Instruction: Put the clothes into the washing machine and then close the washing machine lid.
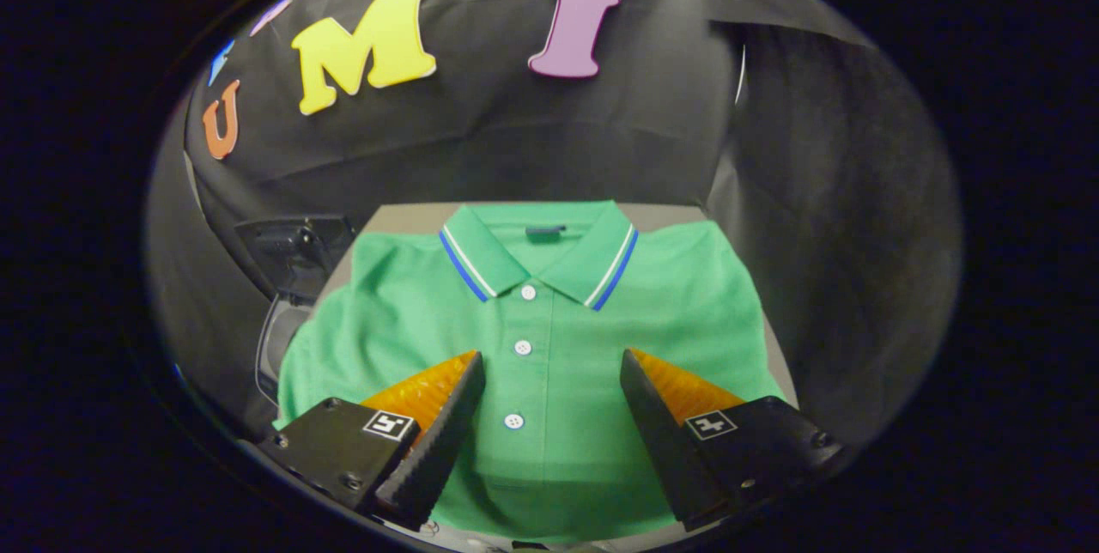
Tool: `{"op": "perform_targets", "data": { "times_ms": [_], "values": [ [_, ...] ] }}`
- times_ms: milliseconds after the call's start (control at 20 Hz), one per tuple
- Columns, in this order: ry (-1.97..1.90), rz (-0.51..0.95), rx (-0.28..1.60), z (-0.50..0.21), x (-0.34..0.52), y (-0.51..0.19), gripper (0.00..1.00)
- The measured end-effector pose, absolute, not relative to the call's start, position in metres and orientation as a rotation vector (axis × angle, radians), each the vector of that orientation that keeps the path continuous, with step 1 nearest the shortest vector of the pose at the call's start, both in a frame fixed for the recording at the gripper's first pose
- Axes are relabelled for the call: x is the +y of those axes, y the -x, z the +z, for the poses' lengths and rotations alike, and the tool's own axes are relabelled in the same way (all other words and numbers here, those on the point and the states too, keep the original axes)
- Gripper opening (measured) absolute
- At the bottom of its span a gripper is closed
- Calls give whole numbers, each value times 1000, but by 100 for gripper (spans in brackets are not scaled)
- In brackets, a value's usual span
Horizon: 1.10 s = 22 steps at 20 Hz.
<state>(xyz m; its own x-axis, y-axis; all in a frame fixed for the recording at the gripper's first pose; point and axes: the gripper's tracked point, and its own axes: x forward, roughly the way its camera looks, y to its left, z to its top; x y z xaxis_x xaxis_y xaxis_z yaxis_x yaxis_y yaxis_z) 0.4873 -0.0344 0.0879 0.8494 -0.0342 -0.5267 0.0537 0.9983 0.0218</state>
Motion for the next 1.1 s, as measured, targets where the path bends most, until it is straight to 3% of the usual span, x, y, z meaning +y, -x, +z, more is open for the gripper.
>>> {"op": "perform_targets", "data": {
  "times_ms": [300, 600, 750, 850, 1100],
  "values": [
    [-25, -46, 601, 84, -34, -488, 97],
    [-21, -33, 591, 86, -24, -495, 65],
    [-21, -67, 586, 83, -27, -500, 25],
    [25, -69, 575, 85, -26, -500, 8],
    [-52, -32, 532, 95, -14, -488, 5]
  ]
}}
